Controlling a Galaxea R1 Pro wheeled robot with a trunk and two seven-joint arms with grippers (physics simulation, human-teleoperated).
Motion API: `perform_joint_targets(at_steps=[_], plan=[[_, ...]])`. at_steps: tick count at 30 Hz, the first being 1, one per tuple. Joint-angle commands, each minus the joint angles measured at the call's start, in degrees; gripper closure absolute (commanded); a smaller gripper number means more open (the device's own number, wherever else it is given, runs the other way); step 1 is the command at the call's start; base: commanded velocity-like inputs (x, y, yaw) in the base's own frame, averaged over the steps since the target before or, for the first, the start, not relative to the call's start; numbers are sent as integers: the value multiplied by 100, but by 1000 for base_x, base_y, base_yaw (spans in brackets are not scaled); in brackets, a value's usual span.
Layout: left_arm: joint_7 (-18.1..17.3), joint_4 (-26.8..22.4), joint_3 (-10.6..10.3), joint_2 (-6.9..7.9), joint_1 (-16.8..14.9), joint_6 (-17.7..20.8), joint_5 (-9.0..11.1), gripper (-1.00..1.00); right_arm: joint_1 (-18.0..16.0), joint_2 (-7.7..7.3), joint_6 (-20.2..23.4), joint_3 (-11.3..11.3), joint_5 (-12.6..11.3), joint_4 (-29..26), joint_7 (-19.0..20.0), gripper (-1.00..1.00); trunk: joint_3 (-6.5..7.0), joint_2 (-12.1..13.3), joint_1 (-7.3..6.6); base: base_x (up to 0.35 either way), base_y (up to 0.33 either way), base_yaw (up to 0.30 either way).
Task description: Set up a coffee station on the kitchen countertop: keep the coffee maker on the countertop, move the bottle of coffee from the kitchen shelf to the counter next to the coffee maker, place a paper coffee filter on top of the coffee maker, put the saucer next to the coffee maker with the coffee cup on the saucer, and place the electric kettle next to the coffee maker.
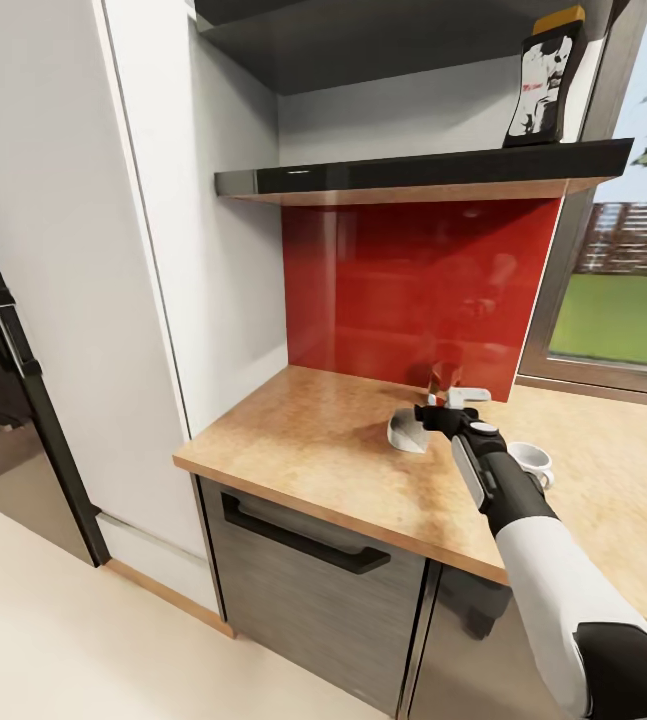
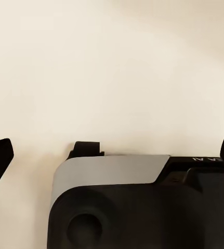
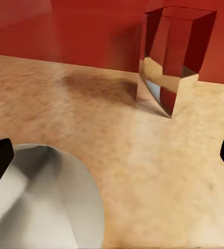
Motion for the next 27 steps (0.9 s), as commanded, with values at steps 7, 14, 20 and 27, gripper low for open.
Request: perform_joint_targets(at_steps=[7, 14, 20, 27], plan=[[5, -38, 62, -87, 5, -233, -1, -100, 117, 33, -15, 76, 14, 218, -22, -100, -5, -3, 0, 0, 0, 0], [5, -40, 68, -93, 9, -460, -3, -100, 124, 30, -14, 77, 10, 621, -19, -100, -5, -3, 0, 0, 0, 0], [5, -40, 70, -94, 9, -464, -2, -100, 126, 33, -13, 80, 9, 694, -17, -100, -5, -3, 0, 0, 0, 0], [5, -40, 68, -94, 9, -463, -2, -100, 126, 33, -20, 77, 8, 746, -19, -100, -5, -3, 0, 102, 0, 0]])
